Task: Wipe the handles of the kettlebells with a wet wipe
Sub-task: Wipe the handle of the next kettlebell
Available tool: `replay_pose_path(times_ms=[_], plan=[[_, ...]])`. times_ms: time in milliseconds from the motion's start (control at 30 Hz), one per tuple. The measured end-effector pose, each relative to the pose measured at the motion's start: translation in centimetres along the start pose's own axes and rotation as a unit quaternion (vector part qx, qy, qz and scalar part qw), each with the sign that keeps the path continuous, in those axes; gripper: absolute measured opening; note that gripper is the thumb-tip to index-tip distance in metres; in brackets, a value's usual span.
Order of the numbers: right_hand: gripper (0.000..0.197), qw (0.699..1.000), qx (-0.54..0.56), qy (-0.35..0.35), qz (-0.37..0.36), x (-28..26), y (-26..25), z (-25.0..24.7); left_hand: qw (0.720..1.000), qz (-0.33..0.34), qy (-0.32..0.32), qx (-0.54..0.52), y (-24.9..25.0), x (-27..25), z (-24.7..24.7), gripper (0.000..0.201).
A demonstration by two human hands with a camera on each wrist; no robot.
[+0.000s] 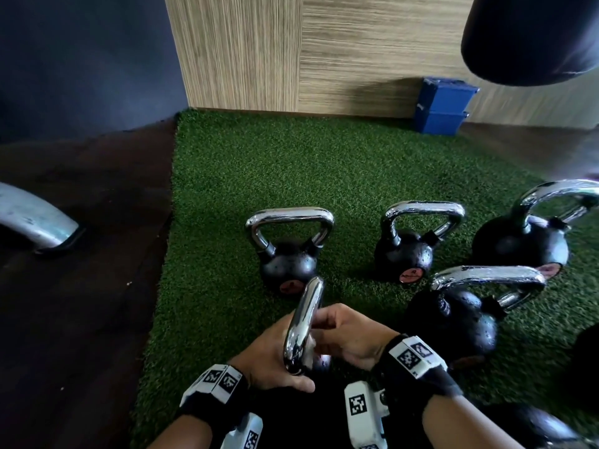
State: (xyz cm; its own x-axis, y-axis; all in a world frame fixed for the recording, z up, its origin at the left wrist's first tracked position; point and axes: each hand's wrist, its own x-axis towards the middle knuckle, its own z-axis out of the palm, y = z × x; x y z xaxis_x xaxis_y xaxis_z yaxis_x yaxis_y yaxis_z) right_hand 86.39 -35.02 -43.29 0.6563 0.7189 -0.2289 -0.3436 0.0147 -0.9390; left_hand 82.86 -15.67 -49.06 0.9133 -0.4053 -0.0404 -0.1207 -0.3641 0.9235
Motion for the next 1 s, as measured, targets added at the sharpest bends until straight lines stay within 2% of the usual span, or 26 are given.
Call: replay_pose_path(times_ms=[200,333,433,533,600,667,800,933,1000], plan=[[0.026,0.996,0.077,-0.039,0.001,-0.8,0.3,-0.2,0.998,0.001,-0.011,0.054,-0.2,0.0,-0.1,0.086],[0.026,0.997,0.065,0.022,-0.02,-0.4,0.0,0.3,0.999,-0.006,0.001,0.037,-0.2,-0.1,0.0,0.095],[0.026,0.992,0.098,0.065,-0.038,-0.4,-0.4,0.7,1.0,0.002,-0.001,0.017,-0.1,0.0,-0.1,0.106],[0.019,0.995,0.079,0.056,-0.022,-0.7,-0.8,1.2,1.0,0.001,-0.007,0.017,0.1,0.0,-0.2,0.105],[0.023,0.996,0.067,0.05,-0.011,-0.9,-1.0,1.4,1.0,0.003,-0.003,0.03,0.2,-0.2,-0.1,0.103],[0.026,0.993,0.081,0.083,-0.021,-0.7,-1.0,1.4,0.999,0.017,-0.003,0.042,0.3,-0.2,0.0,0.108],[0.009,0.975,0.115,0.182,-0.052,-0.2,-0.8,1.5,0.998,0.036,-0.007,0.057,0.2,0.2,0.0,0.119],[0.018,0.967,0.103,0.228,-0.055,0.0,-0.2,1.3,0.997,0.044,-0.005,0.061,-0.1,0.0,0.1,0.118],[0.016,0.958,0.097,0.26,-0.072,0.2,-0.1,1.1,0.997,0.048,0.002,0.06,-0.1,0.0,0.2,0.119]])
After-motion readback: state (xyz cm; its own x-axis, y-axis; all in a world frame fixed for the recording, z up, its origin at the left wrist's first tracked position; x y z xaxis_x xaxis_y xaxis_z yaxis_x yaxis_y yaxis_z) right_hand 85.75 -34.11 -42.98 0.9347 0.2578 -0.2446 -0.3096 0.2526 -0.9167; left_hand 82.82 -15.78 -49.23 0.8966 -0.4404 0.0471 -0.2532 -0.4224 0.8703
